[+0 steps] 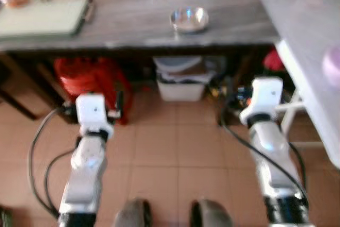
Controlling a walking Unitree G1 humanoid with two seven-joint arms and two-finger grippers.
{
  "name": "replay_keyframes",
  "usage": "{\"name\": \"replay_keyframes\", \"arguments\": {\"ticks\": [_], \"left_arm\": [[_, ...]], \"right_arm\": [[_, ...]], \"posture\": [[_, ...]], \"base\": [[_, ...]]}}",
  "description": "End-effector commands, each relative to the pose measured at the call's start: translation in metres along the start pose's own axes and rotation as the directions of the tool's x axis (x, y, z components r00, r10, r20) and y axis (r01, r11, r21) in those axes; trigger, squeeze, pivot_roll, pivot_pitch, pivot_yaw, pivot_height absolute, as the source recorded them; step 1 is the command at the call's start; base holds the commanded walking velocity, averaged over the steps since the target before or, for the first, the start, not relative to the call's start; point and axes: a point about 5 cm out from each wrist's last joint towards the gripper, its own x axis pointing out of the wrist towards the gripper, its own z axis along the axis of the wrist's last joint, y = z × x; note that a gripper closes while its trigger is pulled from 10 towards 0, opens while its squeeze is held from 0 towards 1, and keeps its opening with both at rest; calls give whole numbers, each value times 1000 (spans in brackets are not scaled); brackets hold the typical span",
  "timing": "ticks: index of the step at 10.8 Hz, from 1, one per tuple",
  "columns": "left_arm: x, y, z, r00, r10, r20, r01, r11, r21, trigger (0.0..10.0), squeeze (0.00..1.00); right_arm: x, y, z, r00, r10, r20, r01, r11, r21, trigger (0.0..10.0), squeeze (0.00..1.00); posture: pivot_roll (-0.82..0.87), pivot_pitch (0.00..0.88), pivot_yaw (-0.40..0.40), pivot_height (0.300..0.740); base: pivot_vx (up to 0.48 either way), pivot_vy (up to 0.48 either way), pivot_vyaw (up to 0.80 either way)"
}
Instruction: Setting the table
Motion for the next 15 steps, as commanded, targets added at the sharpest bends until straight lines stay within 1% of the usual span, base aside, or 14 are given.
{"name": "replay_keyframes", "arguments": {"ticks": [1, 2, 3, 5, 8, 9, 10, 12, 13, 14, 15], "left_arm": [[-2, -4, 0, 1000, -12, -3, 12, 1000, -12, 10000, 0], [-1, -8, 1, 1000, -21, 0, 21, 1000, -15, 10000, 0], [0, -8, 1, 1000, -20, 1, 20, 1000, -18, 10000, 0], [0, -6, 0, 1000, -15, 4, 15, 1000, -26, 10000, 0], [-7, -4, -6, 1000, -6, -23, 5, 1000, -30, 10000, 0], [-8, -3, -7, 1000, -5, -27, 4, 1000, -29, 10000, 0], [-9, -2, -8, 999, -2, -33, 1, 1000, -30, 10000, 0], [-9, 0, -8, 999, 15, -33, -16, 999, -30, 10000, 0], [-9, 0, -8, 999, 14, -33, -15, 999, -30, 10000, 0], [-9, -1, -8, 999, 7, -31, -8, 1000, -27, 10000, 0], [-10, -3, -7, 1000, -8, -26, 7, 999, -34, 10000, 0]], "right_arm": [[-3, 1, 4, 999, 34, 4, -34, 999, 41, 10000, 0], [-6, -4, 3, 1000, 14, 7, -15, 1000, 25, 10000, 0], [-8, -3, 2, 1000, 28, 7, -29, 999, 28, 10000, 0], [-9, 3, 9, 995, 89, 37, -91, 994, 52, 10000, 0], [-5, 1, 19, 994, 87, 72, -89, 995, 35, 10000, 0], [-4, 5, 24, 986, 129, 103, -125, 991, -50, 10000, 0], [-3, 10, 29, 980, 157, 120, -149, 987, -67, 10000, 0], [0, 15, 40, 971, 170, 171, -154, 983, -103, 10000, 0], [3, 15, 51, 961, 176, 215, -146, 978, -148, 10000, 0], [3, 14, 53, 961, 165, 223, -133, 980, -151, 10000, 0], [5, 8, 50, 974, 107, 200, -89, 991, -98, 10000, 0]], "posture": [[-62, 156, 66, 740], [-71, 156, 64, 740], [-74, 158, 57, 740], [-77, 163, 41, 740], [-74, 185, 31, 740], [-74, 185, 31, 740], [-73, 189, 30, 740], [-71, 193, 27, 740], [-70, 195, 24, 740], [-70, 195, 24, 740], [-70, 197, 21, 740]], "base": [[0, -472, 0], [0, -480, 0], [0, -480, 0], [0, -480, 0], [0, -480, 0], [0, -480, 0], [0, -480, -463], [0, 0, 0], [0, 0, 0], [0, 0, 0], [0, -292, 0]]}}
